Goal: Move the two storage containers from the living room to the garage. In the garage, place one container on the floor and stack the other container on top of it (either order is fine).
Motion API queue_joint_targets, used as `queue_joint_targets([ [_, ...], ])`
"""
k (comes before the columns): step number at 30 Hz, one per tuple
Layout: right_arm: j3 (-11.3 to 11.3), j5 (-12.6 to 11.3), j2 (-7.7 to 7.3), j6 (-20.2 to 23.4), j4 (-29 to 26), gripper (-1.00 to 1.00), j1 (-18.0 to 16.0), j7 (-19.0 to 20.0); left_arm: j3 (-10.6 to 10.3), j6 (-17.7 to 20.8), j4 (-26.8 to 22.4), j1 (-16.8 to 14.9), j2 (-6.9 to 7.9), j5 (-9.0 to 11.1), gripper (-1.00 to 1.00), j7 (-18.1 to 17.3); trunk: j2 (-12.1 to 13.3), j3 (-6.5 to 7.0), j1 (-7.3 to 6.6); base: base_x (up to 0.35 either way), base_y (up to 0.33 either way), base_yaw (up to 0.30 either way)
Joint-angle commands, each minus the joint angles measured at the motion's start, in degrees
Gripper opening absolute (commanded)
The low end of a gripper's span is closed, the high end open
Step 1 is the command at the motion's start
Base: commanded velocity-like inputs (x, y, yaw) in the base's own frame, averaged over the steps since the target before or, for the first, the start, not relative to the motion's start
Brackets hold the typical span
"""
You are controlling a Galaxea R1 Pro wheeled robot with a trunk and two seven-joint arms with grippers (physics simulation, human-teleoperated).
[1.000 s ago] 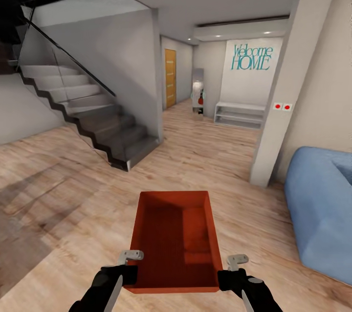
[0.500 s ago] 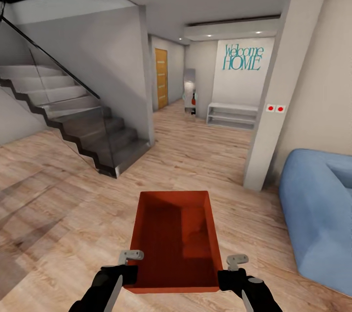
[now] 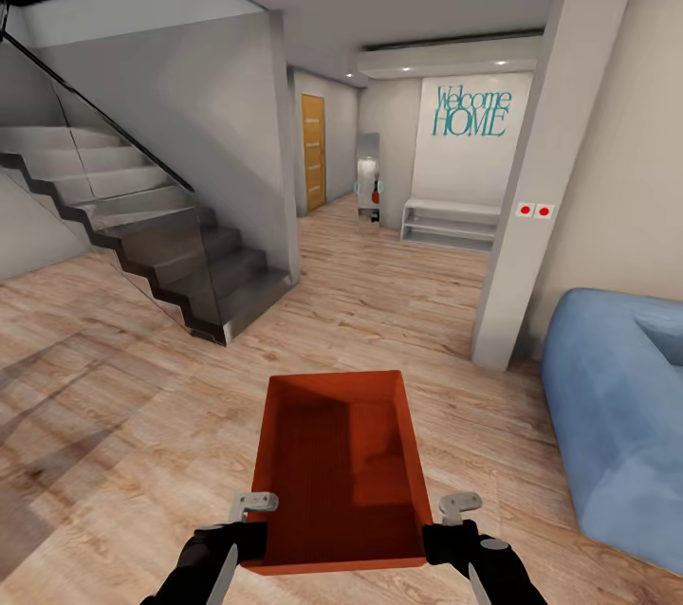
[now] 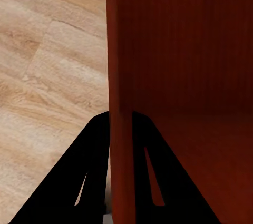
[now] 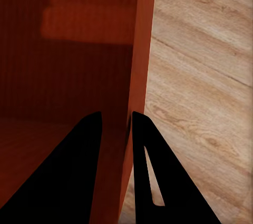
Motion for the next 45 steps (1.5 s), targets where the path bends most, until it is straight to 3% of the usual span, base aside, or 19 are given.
queue_joint_targets([
  [1, -0.04, 0.21, 0.37, 0.37, -0.06, -1.0, -0.02, 0.61, -0.26, 0.23, -0.06, -0.04, -0.11, 0.25, -1.0, 0.15, -0.13, -0.13, 0.03, 0.0, 0.0, 0.0],
  [15, -0.03, 1.18, 0.35, 1.76, -0.06, -1.0, -0.02, 0.61, -0.2, 0.12, 2.51, -0.04, 0.03, 0.84, -1.0, 0.32, -0.13, -0.13, 0.03, 0.258, 0.0, 0.0],
  [16, -0.03, -0.9, 1.54, 0.38, -0.06, -1.0, -0.02, 0.61, -2.29, 0.01, 2.55, -0.04, 0.03, 0.29, -1.0, 0.32, -0.13, -0.13, 0.03, 0.321, -0.005, 0.0],
  [45, 0.05, -0.89, 1.54, 0.46, -0.02, -1.0, -0.02, 0.61, -2.29, -1.46, 2.64, -0.04, 0.11, 0.28, -1.0, 0.59, -0.13, -0.13, 0.03, 0.322, -0.027, -0.058],
])
